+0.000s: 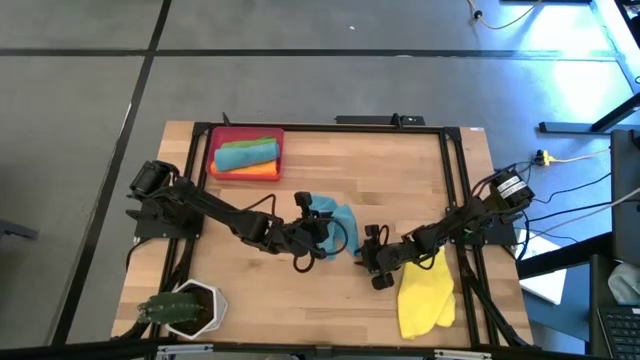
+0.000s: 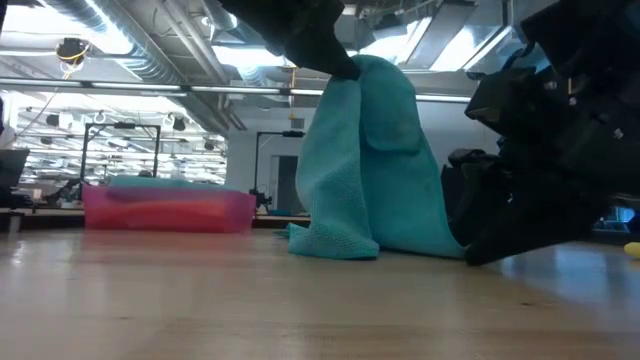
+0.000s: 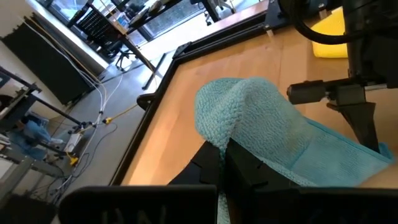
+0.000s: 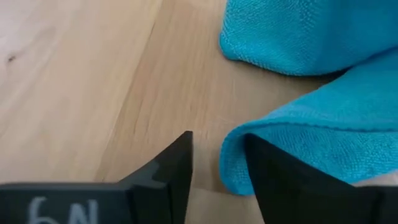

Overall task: Roll microfiber towels into tight, uniform cylinder then place into a basket
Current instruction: Fold the blue microfiber towel

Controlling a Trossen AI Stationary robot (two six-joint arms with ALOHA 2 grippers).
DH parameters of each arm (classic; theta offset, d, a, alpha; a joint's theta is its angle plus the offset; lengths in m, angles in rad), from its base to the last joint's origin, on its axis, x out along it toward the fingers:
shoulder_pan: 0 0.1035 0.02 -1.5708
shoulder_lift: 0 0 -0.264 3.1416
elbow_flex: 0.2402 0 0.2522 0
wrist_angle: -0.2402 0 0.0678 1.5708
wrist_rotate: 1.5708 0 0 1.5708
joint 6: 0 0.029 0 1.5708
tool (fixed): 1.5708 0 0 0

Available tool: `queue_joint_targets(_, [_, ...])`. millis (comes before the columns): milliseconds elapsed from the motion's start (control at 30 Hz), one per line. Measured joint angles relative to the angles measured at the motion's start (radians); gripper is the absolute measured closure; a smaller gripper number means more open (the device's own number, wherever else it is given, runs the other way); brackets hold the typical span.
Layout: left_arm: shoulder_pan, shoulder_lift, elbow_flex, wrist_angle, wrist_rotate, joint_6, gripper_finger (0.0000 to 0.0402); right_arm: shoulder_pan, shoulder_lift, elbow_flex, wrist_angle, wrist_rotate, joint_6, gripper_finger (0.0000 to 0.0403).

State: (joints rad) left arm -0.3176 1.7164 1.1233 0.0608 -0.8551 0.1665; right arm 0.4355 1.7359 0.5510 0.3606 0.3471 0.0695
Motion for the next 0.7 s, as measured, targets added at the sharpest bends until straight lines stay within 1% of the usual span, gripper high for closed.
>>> queue_joint_targets(133, [0.000, 0.000, 0.000, 0.000, 0.000, 0.000, 0.0401, 0.000, 0.001, 0.000, -0.004, 0.010, -0.023, 0.0296])
queue_joint_targets(333, [0.000, 0.000, 0.000, -0.031, 0.026, -0.001, 0.0401, -0.002, 0.001, 0.013, -0.032, 0.025, -0.032, 0.0389])
queue_joint_targets(400, [0.000, 0.000, 0.000, -0.058, 0.036, -0.004, 0.0401, -0.004, -0.003, 0.037, -0.079, 0.040, -0.036, 0.0393])
queue_joint_targets(467, [0.000, 0.000, 0.000, -0.094, 0.036, -0.008, 0.0401, -0.005, -0.020, 0.070, -0.181, 0.094, -0.022, 0.0390])
queue_joint_targets(533, [0.000, 0.000, 0.000, -0.125, 0.037, -0.008, 0.0401, -0.008, -0.046, 0.108, -0.334, 0.165, 0.010, 0.0392])
queue_joint_targets(633, [0.000, 0.000, 0.000, -0.157, 0.037, -0.008, 0.0401, -0.006, -0.099, 0.181, -0.555, 0.262, 0.108, 0.0397])
queue_joint_targets(700, [-0.004, 0.000, 0.000, -0.165, 0.037, -0.018, 0.0401, -0.004, -0.128, 0.213, -0.681, 0.306, 0.181, 0.0396])
